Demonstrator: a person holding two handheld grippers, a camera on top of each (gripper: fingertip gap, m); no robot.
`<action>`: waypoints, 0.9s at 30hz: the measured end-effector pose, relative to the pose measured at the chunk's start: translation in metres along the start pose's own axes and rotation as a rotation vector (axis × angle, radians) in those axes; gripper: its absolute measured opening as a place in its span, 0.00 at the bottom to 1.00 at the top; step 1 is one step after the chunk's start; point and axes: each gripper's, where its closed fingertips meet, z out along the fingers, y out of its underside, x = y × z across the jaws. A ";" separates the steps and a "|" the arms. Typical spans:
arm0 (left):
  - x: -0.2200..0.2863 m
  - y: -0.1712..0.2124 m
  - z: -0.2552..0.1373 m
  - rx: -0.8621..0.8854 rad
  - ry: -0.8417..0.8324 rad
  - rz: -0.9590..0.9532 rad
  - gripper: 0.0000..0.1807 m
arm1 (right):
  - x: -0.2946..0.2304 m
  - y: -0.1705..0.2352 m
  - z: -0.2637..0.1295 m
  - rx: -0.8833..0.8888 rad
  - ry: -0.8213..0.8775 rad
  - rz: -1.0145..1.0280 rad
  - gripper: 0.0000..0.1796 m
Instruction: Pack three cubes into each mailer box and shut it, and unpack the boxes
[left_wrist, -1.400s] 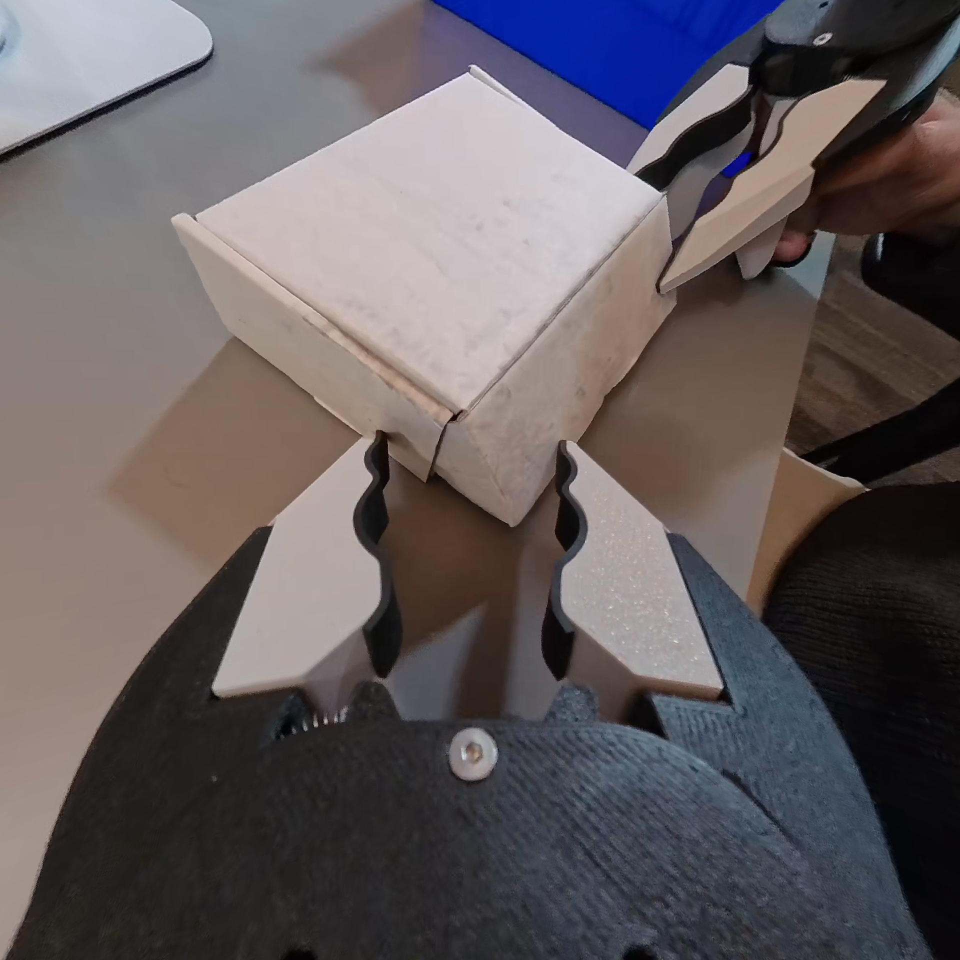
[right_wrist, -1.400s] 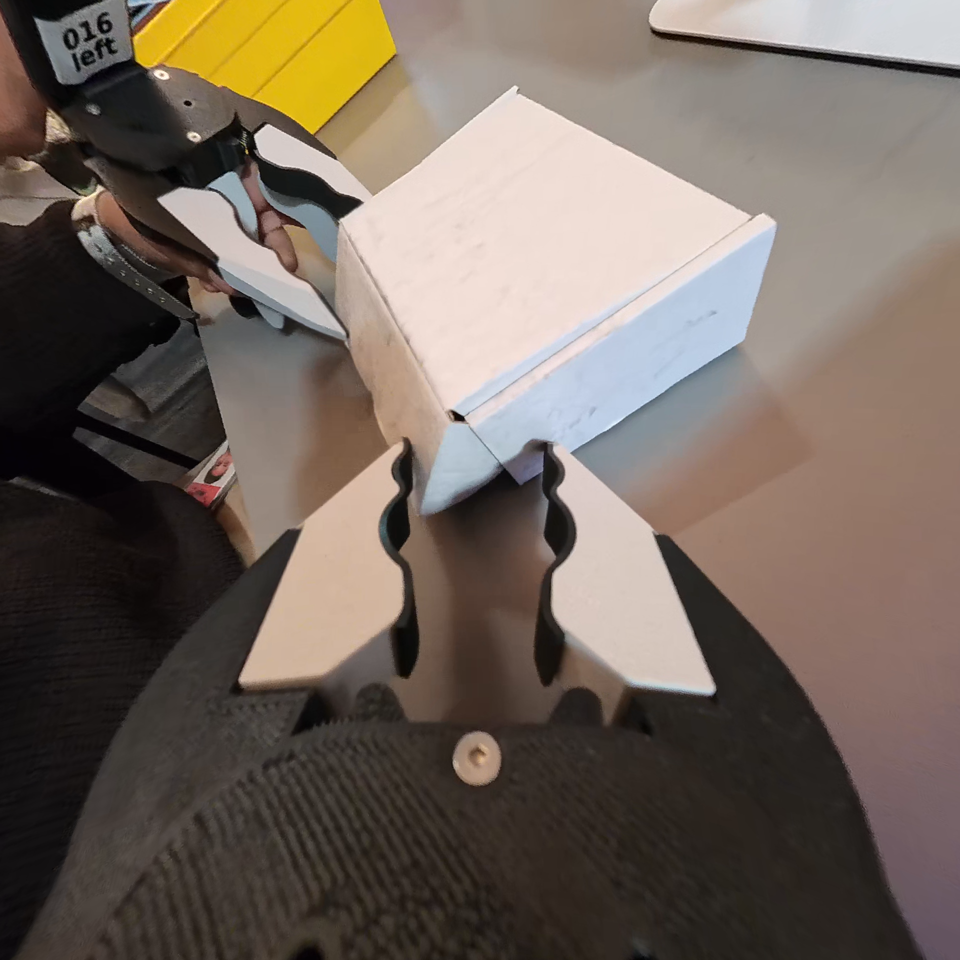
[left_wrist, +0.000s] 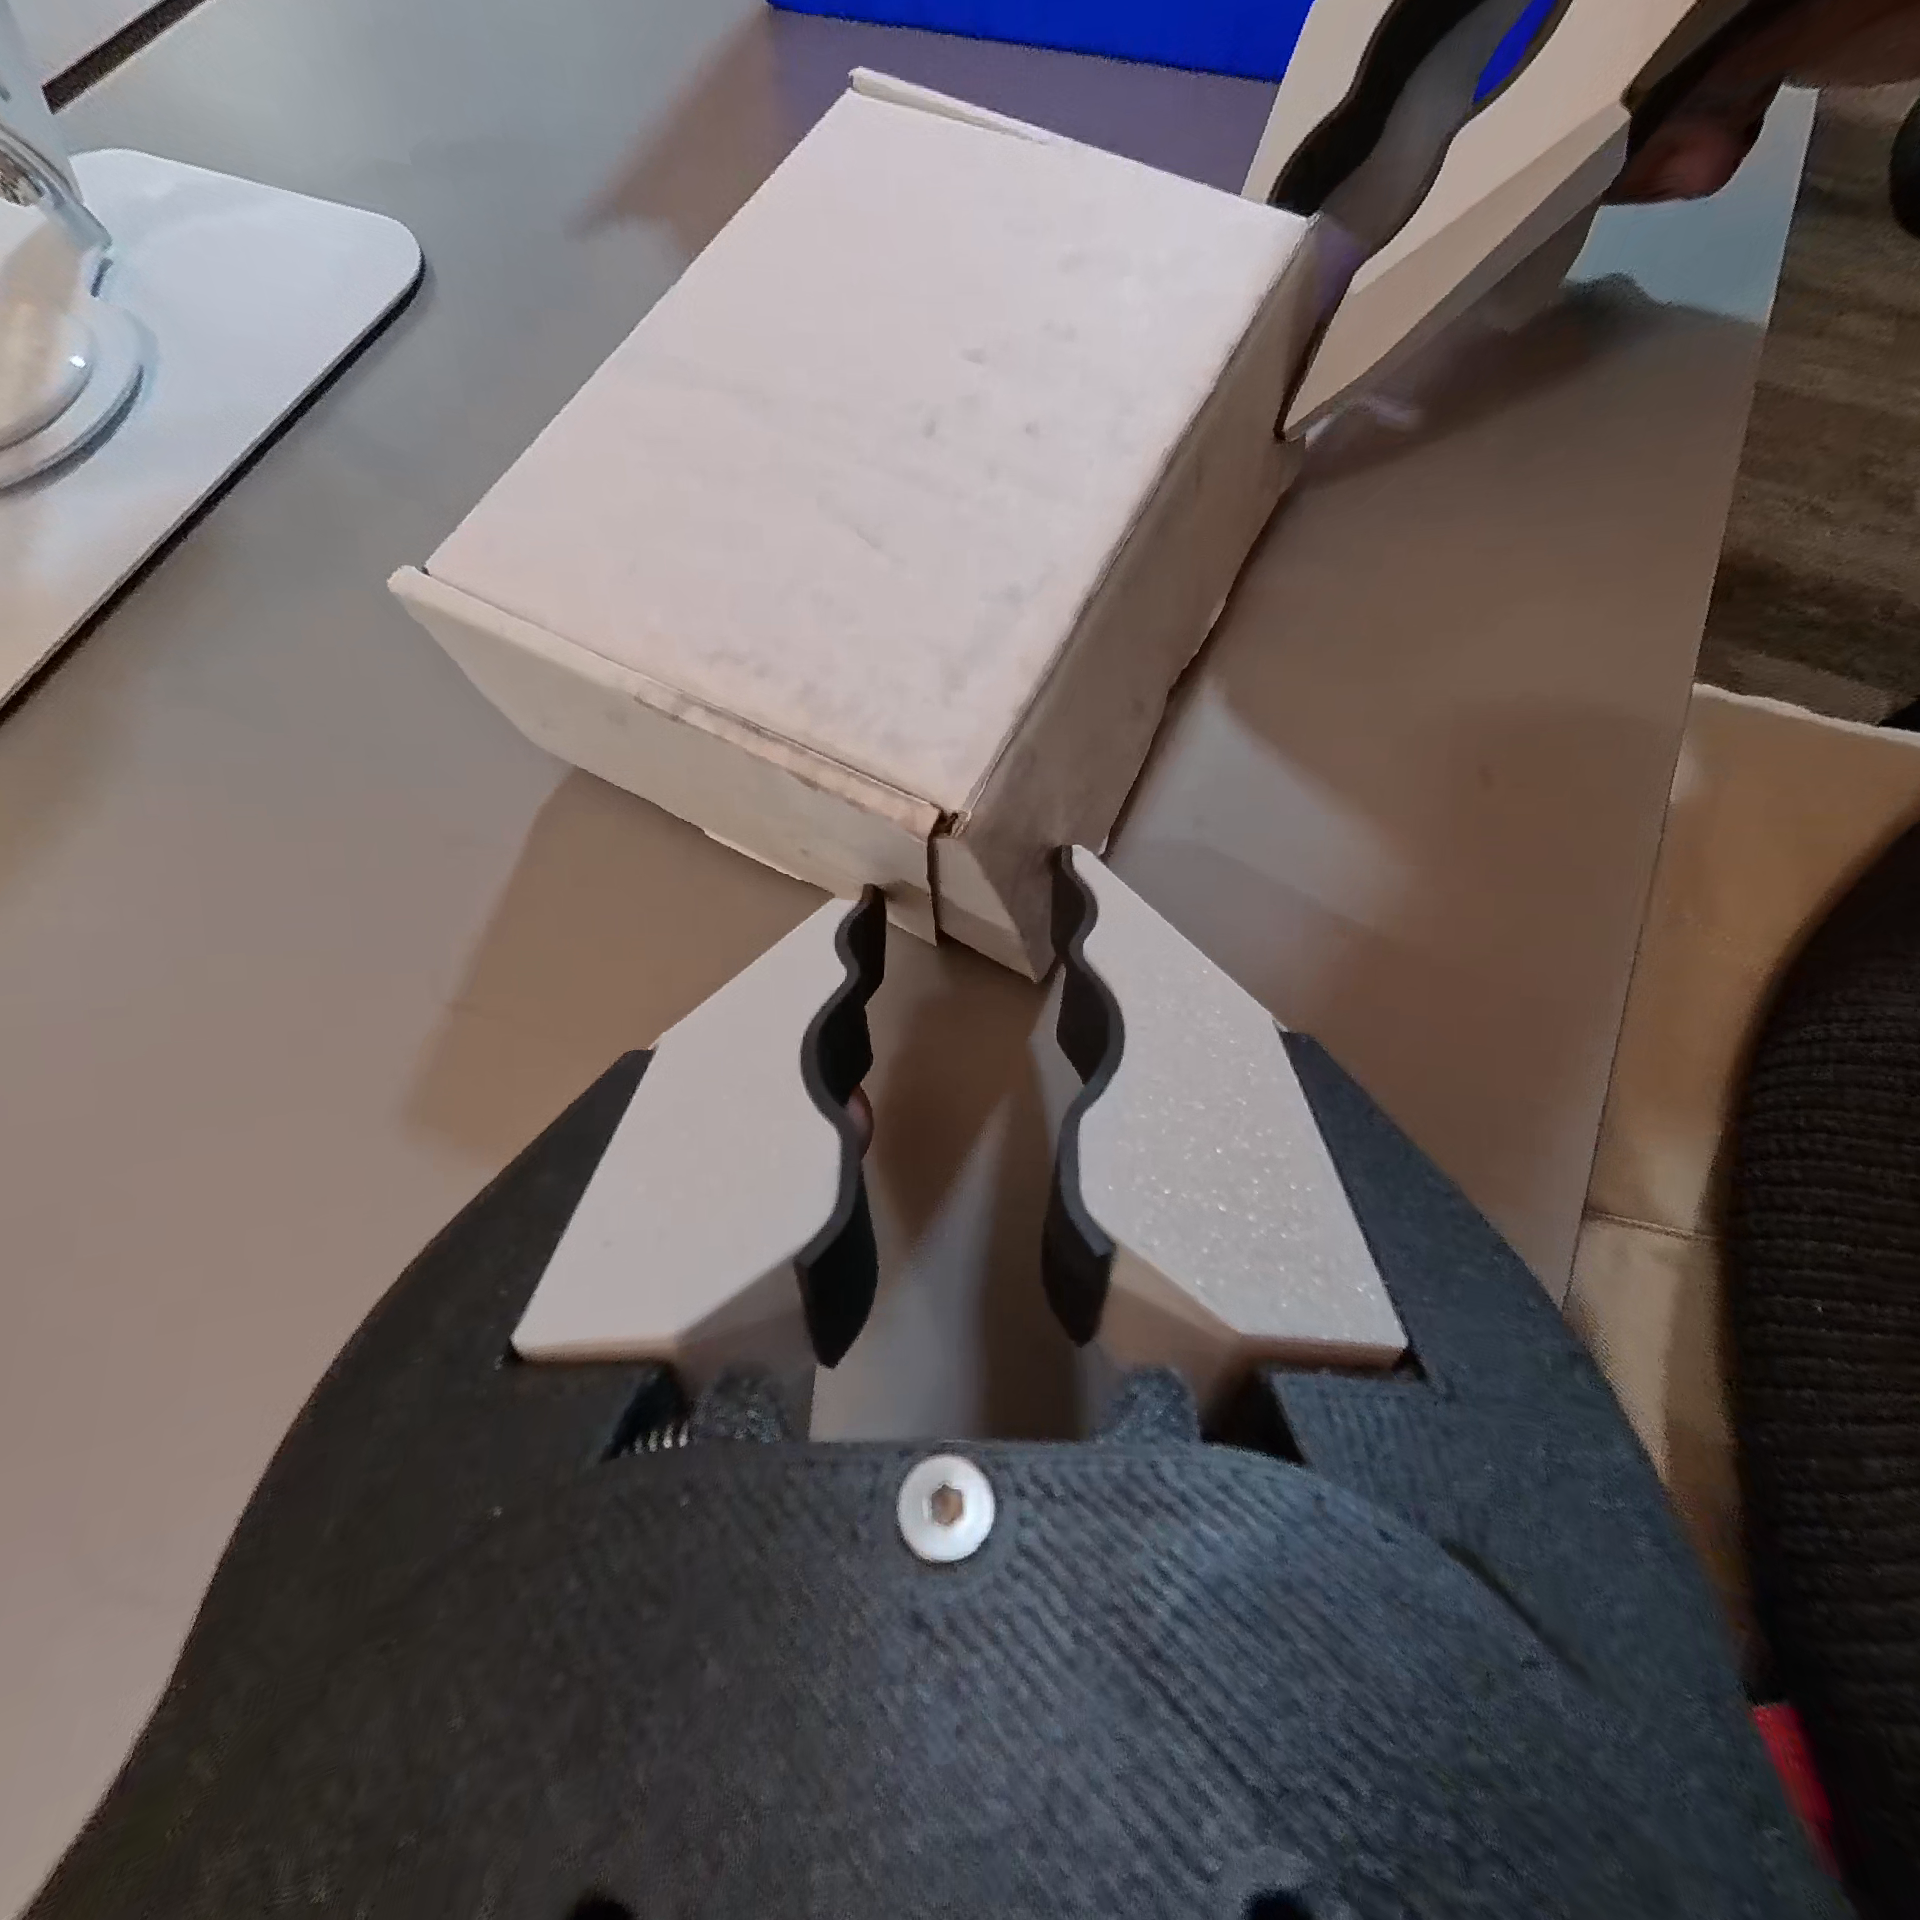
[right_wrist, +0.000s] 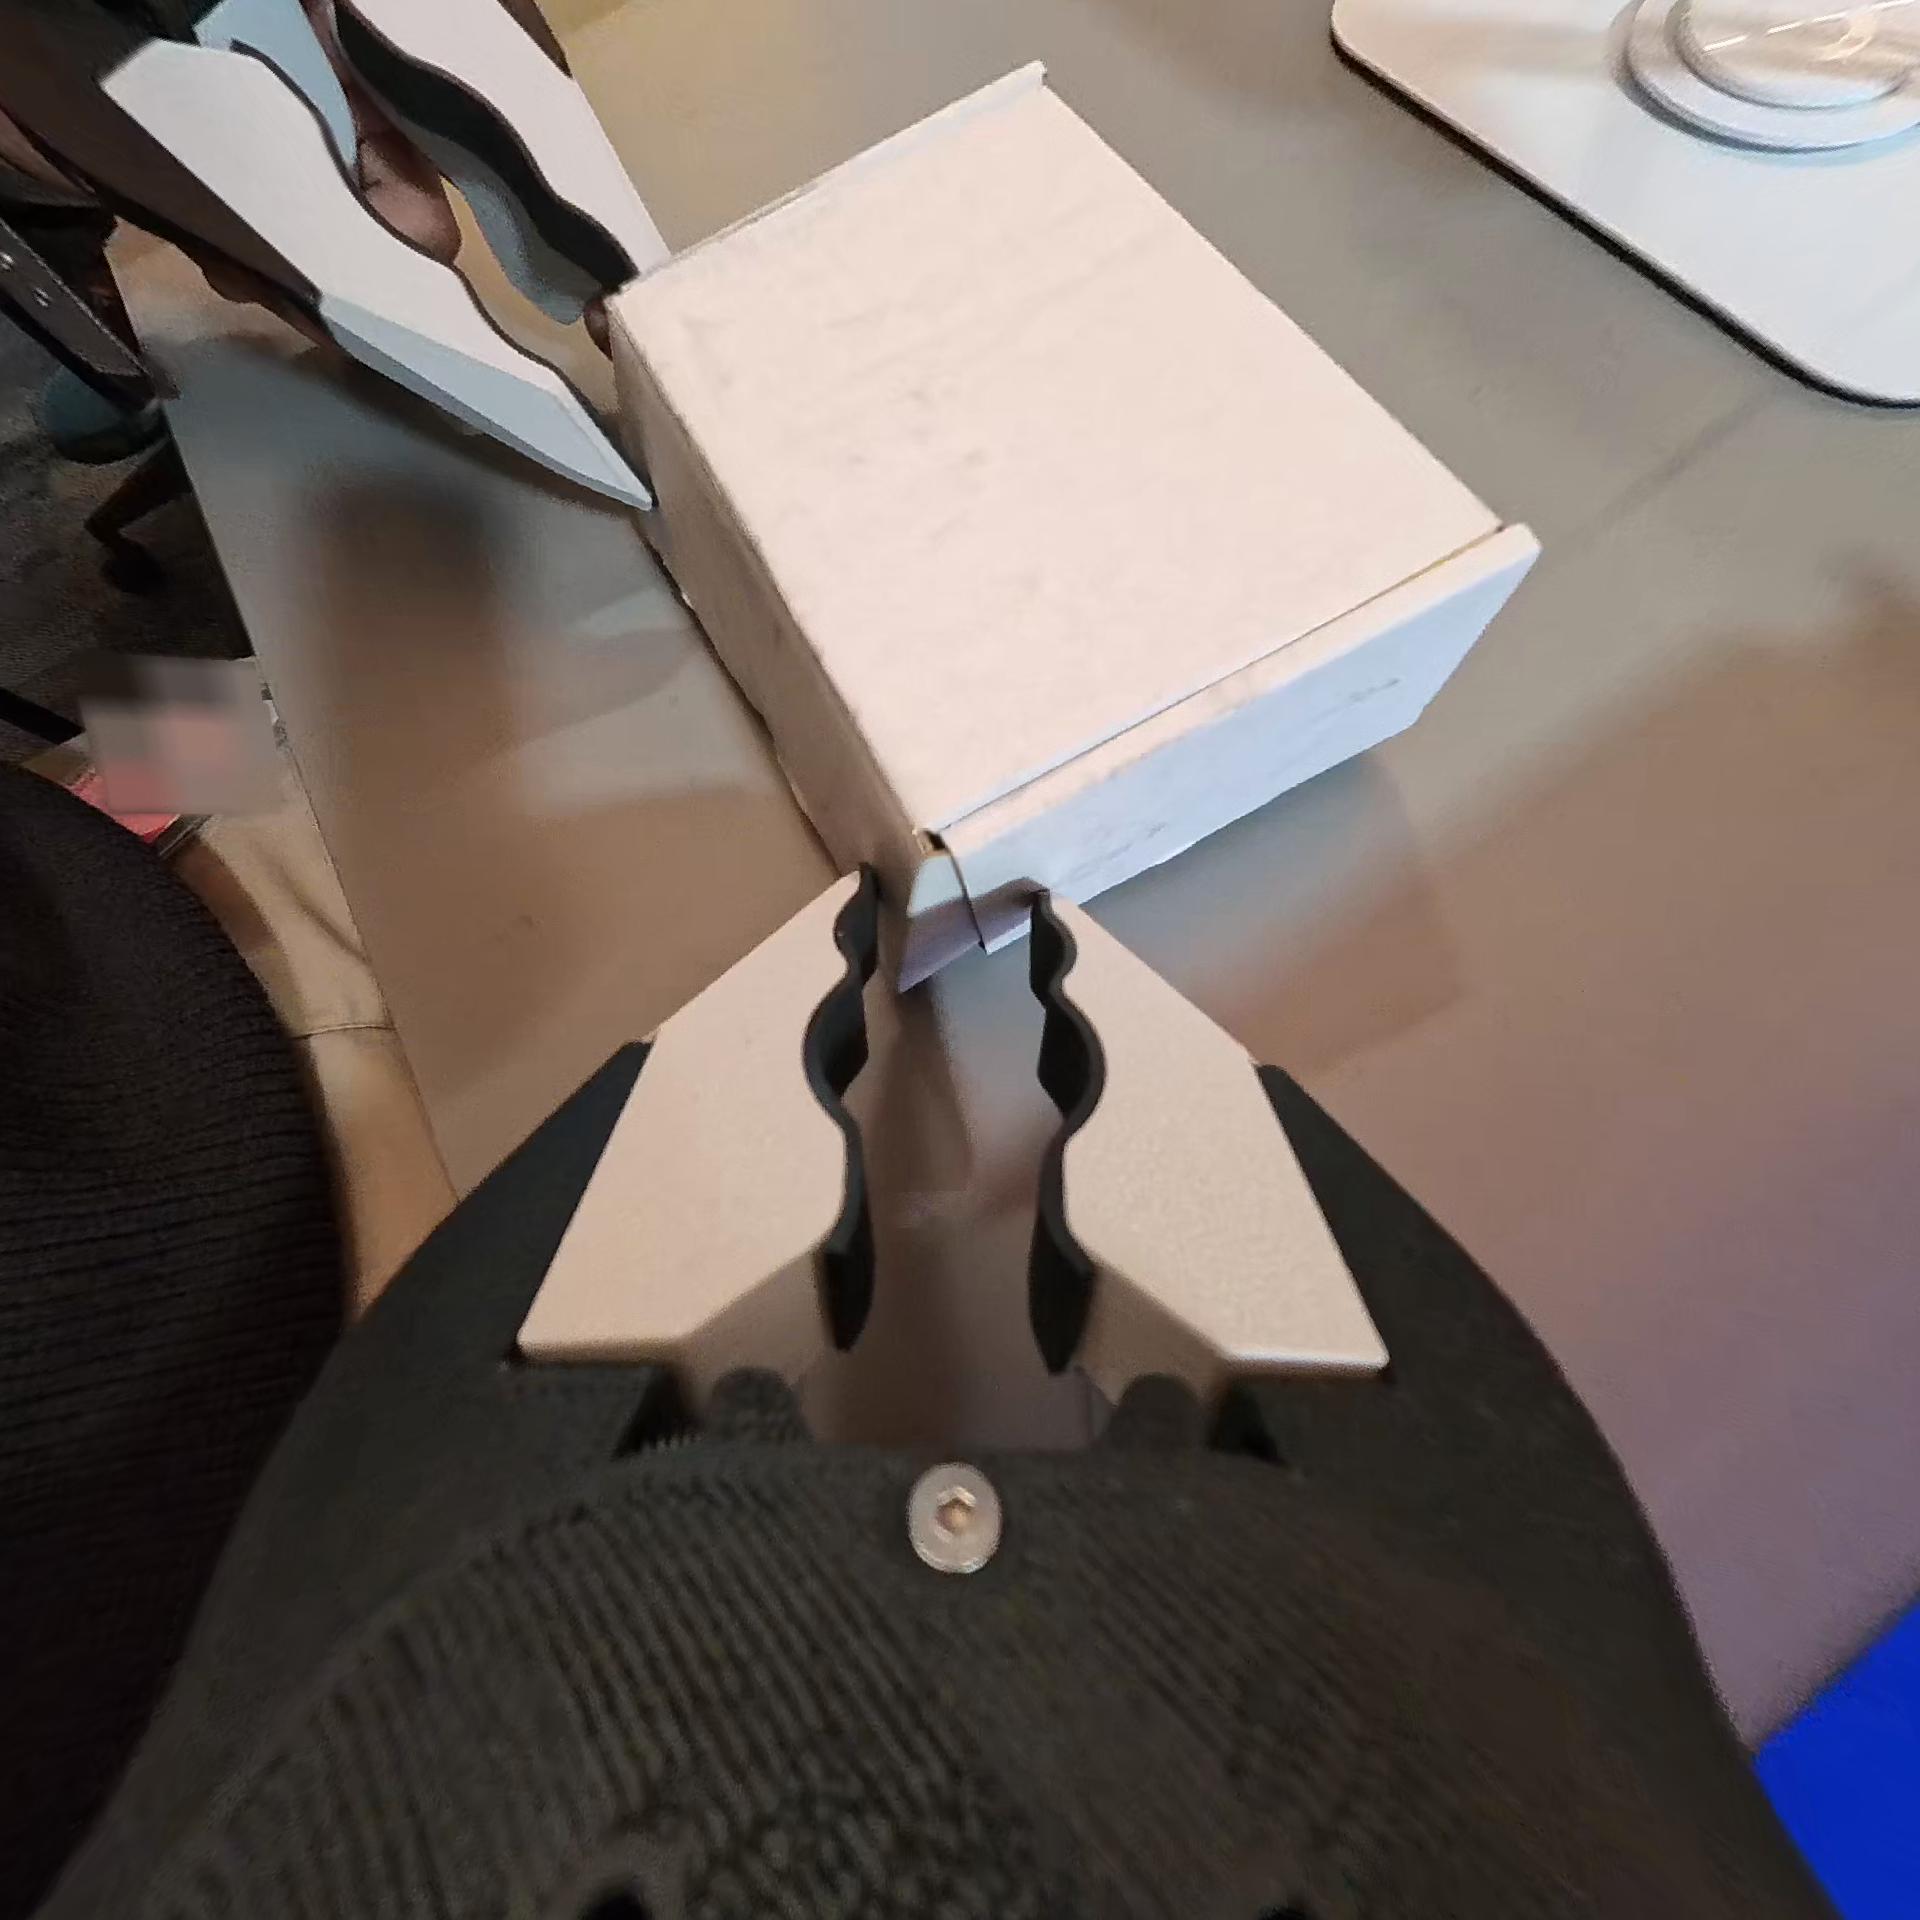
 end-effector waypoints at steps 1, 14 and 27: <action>0.000 0.000 0.000 0.003 -0.001 0.001 0.17 | 0.000 -0.001 -0.001 0.004 0.007 -0.009 0.15; -0.001 0.003 -0.009 0.017 0.020 -0.044 0.54 | -0.002 0.000 -0.001 0.044 -0.047 0.019 0.13; -0.031 -0.009 0.018 -0.013 -0.083 0.068 0.86 | -0.001 -0.002 0.004 0.068 -0.023 -0.011 0.16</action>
